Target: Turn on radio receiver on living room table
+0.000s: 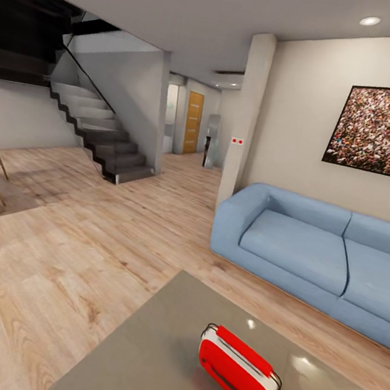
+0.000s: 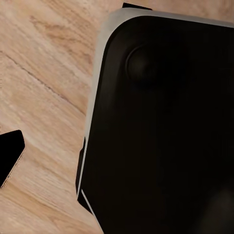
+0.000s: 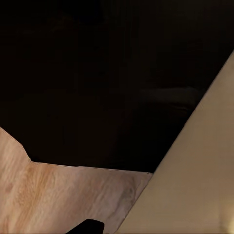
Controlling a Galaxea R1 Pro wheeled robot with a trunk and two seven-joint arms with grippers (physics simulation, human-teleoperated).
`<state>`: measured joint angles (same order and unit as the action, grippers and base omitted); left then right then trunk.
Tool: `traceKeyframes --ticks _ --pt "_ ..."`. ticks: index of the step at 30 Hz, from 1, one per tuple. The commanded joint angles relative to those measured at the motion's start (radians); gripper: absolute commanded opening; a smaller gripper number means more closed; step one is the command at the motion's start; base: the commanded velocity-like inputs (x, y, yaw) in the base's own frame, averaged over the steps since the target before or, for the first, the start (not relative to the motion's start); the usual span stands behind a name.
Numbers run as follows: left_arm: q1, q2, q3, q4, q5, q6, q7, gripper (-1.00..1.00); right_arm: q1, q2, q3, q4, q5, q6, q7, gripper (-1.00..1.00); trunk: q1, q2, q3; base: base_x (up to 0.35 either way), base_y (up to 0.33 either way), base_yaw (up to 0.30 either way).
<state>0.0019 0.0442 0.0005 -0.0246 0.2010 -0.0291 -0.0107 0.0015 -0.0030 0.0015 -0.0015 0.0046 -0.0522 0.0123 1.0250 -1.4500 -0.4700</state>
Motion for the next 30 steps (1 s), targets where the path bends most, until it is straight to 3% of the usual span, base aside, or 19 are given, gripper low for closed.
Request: traceKeyframes --ticks 1,14,19,30 --pt "0.000 0.000 0.000 0.000 0.000 0.000 0.000 1.00 0.000 0.000 0.000 0.000 0.000 0.000 0.000 1.00 0.000 0.000 0.000 0.251 0.128 -0.006" --pt "0.000 -0.001 -0.001 0.000 0.000 0.000 0.000 1.00 0.000 -0.002 0.000 0.000 0.000 0.000 0.000 1.00 0.000 0.000 0.000 0.270 0.138 -0.001" --pt "0.001 -0.001 -0.002 0.000 0.000 0.000 0.000 1.00 0.000 0.001 -0.002 0.000 -0.001 0.001 -0.003 1.00 0.000 0.000 0.002 0.047 0.017 -0.084" --pt "0.000 -0.002 -0.002 0.000 0.000 0.000 0.000 1.00 0.000 0.000 -0.003 0.000 -0.002 0.007 0.001 1.00 0.000 0.000 0.010 0.002 0.001 -0.243"
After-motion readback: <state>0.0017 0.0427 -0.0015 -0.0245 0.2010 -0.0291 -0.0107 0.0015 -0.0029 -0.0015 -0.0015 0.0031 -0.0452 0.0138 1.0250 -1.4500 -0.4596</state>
